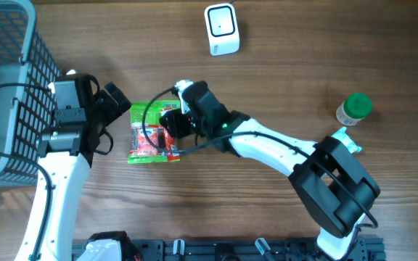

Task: Scan the item barcode
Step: 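Move the right gripper over the item cluster and grasp a red stick pack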

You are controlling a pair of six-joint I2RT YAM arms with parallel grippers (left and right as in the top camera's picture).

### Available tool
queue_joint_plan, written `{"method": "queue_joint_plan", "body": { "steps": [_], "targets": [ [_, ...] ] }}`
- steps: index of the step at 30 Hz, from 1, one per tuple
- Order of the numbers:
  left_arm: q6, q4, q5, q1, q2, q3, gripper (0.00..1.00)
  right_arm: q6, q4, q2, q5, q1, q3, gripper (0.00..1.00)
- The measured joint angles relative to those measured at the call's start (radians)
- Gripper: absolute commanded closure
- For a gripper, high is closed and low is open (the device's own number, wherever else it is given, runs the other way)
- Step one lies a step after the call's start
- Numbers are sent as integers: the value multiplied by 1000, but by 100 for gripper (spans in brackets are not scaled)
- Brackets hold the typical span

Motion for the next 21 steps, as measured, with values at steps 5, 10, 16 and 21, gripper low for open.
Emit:
{"method": "queue_joint_plan", "body": {
  "steps": [5,10,16,21],
  "targets": [
    [0,0,0,0,0,0,0,-14,-5,0,7,0,50,53],
    [0,0,0,0,0,0,0,-37,-8,22,22,0,50,52],
    [0,0,0,0,0,0,0,-56,-8,103,41,0,50,52],
    [0,0,0,0,0,0,0,-56,-8,122,41,0,50,53]
  ]
}}
